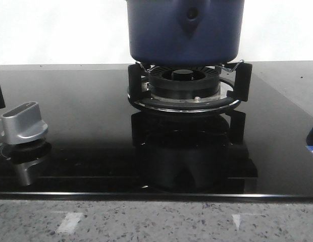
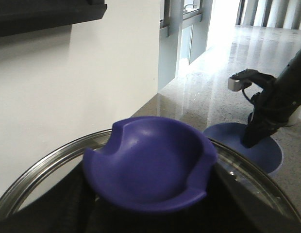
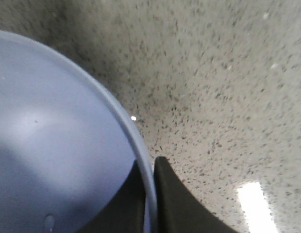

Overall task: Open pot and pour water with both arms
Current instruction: 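Lower the bowl onto the counter and open the right gripper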

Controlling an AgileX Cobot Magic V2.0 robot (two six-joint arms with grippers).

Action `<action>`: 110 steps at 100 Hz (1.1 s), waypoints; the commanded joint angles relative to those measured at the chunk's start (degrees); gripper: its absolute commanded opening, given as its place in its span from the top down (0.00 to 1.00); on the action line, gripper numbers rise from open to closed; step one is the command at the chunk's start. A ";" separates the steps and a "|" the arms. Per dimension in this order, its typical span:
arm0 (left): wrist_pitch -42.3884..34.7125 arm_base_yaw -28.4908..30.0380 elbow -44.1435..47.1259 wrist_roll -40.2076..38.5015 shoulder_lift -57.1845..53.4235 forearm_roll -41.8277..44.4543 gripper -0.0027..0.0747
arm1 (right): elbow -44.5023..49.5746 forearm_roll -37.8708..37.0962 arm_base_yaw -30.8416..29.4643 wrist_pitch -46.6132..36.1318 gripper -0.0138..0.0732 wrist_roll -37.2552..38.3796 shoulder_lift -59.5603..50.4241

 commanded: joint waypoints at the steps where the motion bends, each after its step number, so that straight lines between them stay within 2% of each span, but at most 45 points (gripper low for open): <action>1: -0.56 -0.73 -2.43 0.22 -3.35 -5.71 0.65 | 1.20 0.89 -0.37 -4.74 0.90 -0.79 -1.71; 24: -0.56 -0.73 -2.43 0.22 -3.35 -5.71 0.65 | 4.58 0.89 -0.37 -7.98 0.90 -0.79 -1.71; 31: -0.56 -0.73 -2.43 0.22 -3.35 -5.71 0.65 | 4.58 0.89 -0.37 -7.63 0.86 -0.79 -1.71; 38: -0.56 -0.73 -2.43 0.22 -3.35 -5.71 0.65 | 4.58 0.89 -0.37 -7.52 0.75 -1.25 -1.83; 50: -0.56 -0.73 -2.43 0.22 -3.35 -5.71 0.65 | 3.90 0.89 -0.37 -7.21 0.42 -1.25 -1.93; 55: -0.56 -0.73 -2.43 0.22 -3.35 -5.71 0.65 | 3.10 0.89 -0.37 -6.43 0.33 -1.25 -2.18; 60: -0.46 -0.88 -2.43 0.22 -3.24 -5.71 0.65 | 1.86 0.89 -0.37 -5.64 0.28 -1.25 -2.49; 86: 0.84 -3.10 -2.43 0.22 0.16 -5.58 0.65 | -5.71 0.89 -0.37 -1.13 0.28 -1.25 -7.68; 110: 0.84 -5.96 -2.43 4.61 4.15 -5.48 0.65 | -6.40 1.04 -0.37 -1.23 0.28 -1.39 -13.44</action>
